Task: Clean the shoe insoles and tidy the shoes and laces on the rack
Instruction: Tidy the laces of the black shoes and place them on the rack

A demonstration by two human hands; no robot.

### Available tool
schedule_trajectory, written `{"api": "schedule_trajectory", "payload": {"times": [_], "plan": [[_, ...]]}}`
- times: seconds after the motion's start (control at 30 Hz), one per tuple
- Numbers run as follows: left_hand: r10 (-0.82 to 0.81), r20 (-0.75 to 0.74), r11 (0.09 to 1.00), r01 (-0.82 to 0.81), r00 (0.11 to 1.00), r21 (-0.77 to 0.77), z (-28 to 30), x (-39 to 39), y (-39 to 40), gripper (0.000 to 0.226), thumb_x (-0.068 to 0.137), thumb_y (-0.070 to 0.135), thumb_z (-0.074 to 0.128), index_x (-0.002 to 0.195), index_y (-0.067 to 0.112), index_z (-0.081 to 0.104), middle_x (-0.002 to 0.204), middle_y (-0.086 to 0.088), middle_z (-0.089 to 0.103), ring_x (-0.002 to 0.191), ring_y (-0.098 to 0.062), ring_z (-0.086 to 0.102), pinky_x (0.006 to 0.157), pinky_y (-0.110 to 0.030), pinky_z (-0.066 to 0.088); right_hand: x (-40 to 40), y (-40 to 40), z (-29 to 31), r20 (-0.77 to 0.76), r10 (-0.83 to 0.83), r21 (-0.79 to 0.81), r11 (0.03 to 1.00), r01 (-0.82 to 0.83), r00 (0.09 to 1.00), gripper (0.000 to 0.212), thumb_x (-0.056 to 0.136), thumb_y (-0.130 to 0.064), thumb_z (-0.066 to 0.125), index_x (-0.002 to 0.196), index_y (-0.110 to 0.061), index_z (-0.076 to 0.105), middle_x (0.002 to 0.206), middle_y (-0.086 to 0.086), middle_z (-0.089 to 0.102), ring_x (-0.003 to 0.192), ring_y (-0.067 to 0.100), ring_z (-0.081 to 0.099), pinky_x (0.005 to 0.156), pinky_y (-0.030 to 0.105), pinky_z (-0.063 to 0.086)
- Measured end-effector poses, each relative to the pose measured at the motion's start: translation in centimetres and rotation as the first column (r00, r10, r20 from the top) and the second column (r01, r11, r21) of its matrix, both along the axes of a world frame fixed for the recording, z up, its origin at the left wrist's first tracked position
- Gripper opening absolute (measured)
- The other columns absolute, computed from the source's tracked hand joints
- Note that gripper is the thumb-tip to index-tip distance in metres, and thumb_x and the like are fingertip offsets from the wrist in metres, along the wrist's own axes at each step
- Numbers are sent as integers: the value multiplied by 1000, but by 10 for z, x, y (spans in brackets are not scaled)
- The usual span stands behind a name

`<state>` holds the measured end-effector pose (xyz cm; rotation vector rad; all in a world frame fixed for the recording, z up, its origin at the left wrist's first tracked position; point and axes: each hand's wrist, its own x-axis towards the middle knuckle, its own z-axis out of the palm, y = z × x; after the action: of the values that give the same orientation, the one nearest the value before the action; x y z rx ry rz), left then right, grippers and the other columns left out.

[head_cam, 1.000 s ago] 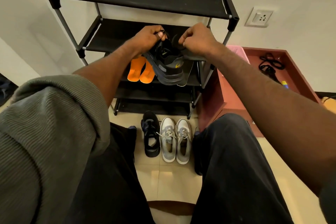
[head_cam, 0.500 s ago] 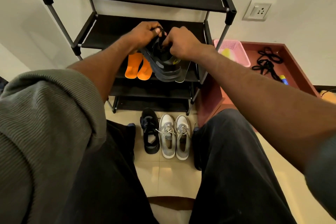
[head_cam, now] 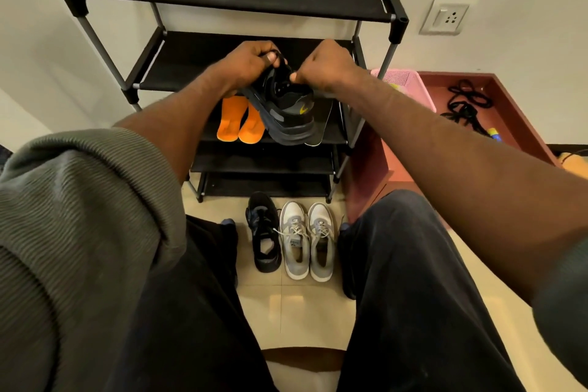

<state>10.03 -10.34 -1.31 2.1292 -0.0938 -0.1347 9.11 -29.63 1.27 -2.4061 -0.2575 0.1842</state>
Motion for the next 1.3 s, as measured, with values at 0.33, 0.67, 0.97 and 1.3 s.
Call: {"api": "schedule_trajectory", "payload": {"times": [0.33,0.67,0.97,1.3], "plan": [[-3,-4,1000,3,1000,-22,1,0,-2,23,109,19,42,109,19,65,127,-4,66,114,-16,63,87,-30,52,1,-2,-4,28,39,6,999,-39,999,18,89,-24,80,106,-22,75,101,-7,69,92,4,65,73,19,52],[-13,22,1000,14,1000,-6,-1,-1,-1,25,107,17,45,100,22,68,120,-3,70,113,-15,64,94,-31,50,10,11,-3,-71,82,-49,995,-85,994,13,95,-19,72,106,-14,76,109,3,73,98,13,68,75,26,57],[20,15,999,-20,1000,-34,8,2,-1,24,108,19,46,112,16,70,121,-5,70,113,-17,66,96,-36,56,-27,-37,-21,2,21,338,941,-21,1000,51,86,-41,83,132,-27,64,115,-2,64,110,15,64,89,35,58],[-157,354,935,23,922,353,8,-16,1,18,101,17,61,114,15,72,117,3,54,110,-12,53,93,-20,44,-43,-33,-49,221,-18,235,971,-35,975,38,76,-7,87,107,-26,79,102,-10,76,104,8,70,100,39,57]]}}
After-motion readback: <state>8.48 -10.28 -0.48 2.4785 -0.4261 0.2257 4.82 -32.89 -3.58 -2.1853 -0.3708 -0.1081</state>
